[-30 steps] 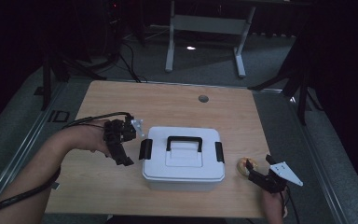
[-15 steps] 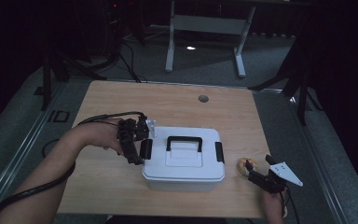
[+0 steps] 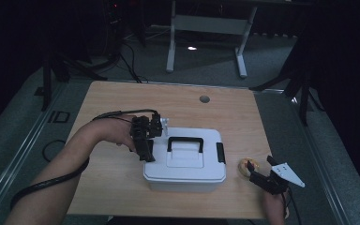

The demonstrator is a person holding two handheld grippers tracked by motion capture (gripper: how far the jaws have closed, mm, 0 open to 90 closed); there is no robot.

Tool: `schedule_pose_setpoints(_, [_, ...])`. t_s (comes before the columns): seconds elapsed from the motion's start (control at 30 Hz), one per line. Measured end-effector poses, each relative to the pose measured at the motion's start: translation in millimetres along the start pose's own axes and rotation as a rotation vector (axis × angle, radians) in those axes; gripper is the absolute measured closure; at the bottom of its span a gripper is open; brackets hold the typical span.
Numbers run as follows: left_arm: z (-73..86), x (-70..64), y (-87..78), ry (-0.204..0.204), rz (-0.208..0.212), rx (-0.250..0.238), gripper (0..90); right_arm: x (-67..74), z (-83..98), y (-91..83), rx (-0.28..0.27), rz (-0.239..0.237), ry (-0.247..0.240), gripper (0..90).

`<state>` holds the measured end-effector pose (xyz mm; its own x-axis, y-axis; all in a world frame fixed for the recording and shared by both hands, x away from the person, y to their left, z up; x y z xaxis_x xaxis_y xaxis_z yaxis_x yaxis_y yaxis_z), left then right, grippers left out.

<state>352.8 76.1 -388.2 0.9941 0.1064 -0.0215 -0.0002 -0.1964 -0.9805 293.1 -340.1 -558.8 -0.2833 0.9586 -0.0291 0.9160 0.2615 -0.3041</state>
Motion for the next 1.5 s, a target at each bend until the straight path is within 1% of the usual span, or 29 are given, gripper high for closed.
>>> schedule_pose_setpoints(0.1, [-6.2,1.4,1.5,0.013,-0.003,-0.002,14.2,-0.5,0.0,0.0,-0.001,-0.002,0.002,13.7])
schedule_pose_setpoints(0.2, [-10.1,1.7,4.6,0.018,-0.001,0.009,14.2,-0.4,0.1,-0.2,-0.003,-0.002,0.004,13.7])
schedule_pose_setpoints(0.23, [-14.8,2.7,7.6,0.036,-0.010,0.020,14.2,-0.5,0.1,-0.2,-0.003,-0.003,0.005,13.6])
schedule_pose_setpoints(0.37, [-20.4,4.4,11.4,0.039,-0.011,0.035,14.3,-1.0,0.1,-0.5,-0.004,-0.005,0.009,13.7])
schedule_pose_setpoints(0.43, [-23.5,6.9,12.6,0.042,-0.008,0.037,17.0,-1.0,0.2,-0.6,-0.004,-0.006,0.008,13.7])
schedule_pose_setpoints(0.5, [-25.9,8.4,13.6,0.045,-0.010,0.028,18.1,-1.0,0.2,-0.6,-0.003,-0.006,0.008,13.7])
schedule_pose_setpoints(0.53, [-27.2,9.2,14.3,0.040,-0.002,0.021,19.5,-1.0,0.2,-0.6,-0.003,-0.007,0.009,13.7])
schedule_pose_setpoints(0.6, [-30.1,10.7,15.8,0.049,0.000,0.021,21.9,-1.1,0.2,-0.8,-0.004,-0.008,0.010,13.7])
schedule_pose_setpoints(0.7, [-33.7,10.6,15.4,0.060,0.002,0.008,28.0,-1.3,0.3,-1.0,-0.003,-0.009,0.011,13.7])
schedule_pose_setpoints(0.77, [-37.2,10.1,13.5,0.077,0.006,-0.005,35.7,-1.3,0.3,-1.1,-0.004,-0.010,0.011,13.7])
schedule_pose_setpoints(0.8, [-39.3,9.9,13.2,0.078,0.010,-0.012,38.7,-1.2,0.3,-1.1,-0.003,-0.010,0.010,13.7])
schedule_pose_setpoints(0.87, [-43.1,8.9,13.5,0.092,0.001,-0.003,44.5,-1.0,0.3,-0.9,-0.003,-0.010,0.008,13.7])
schedule_pose_setpoints(0.93, [-47.8,8.2,14.3,0.098,-0.002,0.009,48.5,-1.0,0.3,-0.9,-0.002,-0.011,0.008,13.7])
schedule_pose_setpoints(1.0, [-52.2,8.1,14.3,0.102,-0.005,0.016,55.4,-0.9,0.3,-1.0,-0.002,-0.011,0.008,13.7])
schedule_pose_setpoints(1.07, [-54.4,8.4,14.2,0.099,-0.004,0.021,63.1,-0.9,0.3,-1.0,-0.001,-0.012,0.007,13.6])
schedule_pose_setpoints(1.13, [-55.6,9.0,14.4,0.091,-0.015,0.030,68.9,-0.9,0.3,-1.0,-0.002,-0.013,0.006,13.7])
schedule_pose_setpoints(1.2, [-56.2,7.9,14.4,0.087,0.010,0.035,73.4,-0.9,0.3,-1.1,-0.002,-0.014,0.007,13.6])
schedule_pose_setpoints(1.27, [-56.5,6.0,15.8,0.107,0.023,0.043,82.3,-1.0,0.4,-1.2,-0.002,-0.015,0.008,13.6])
schedule_pose_setpoints(1.37, [-57.8,6.6,15.2,0.104,0.025,0.052,82.9,-0.9,0.3,-1.2,-0.001,-0.015,0.007,13.7])
schedule_pose_setpoints(1.47, [-58.4,6.9,14.3,0.104,0.022,0.051,83.1,-0.8,0.3,-1.1,0.000,-0.014,0.005,13.7])
schedule_pose_setpoints(1.5, [-57.9,6.4,14.0,0.092,0.027,0.049,83.1,-0.8,0.3,-1.2,0.000,-0.014,0.006,13.7])
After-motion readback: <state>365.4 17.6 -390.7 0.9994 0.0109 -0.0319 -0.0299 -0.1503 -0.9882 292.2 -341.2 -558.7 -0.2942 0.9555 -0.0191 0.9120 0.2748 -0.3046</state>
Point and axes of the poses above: each handheld gripper's, and its own axes: y roughly forward along the jaws, z roughly out of its underside, x roughly to its left, the point moved 2 cm from there along y, roughly forward along the jaws, and after that the axes turned 1 degree about z, right-handed, at the moved point
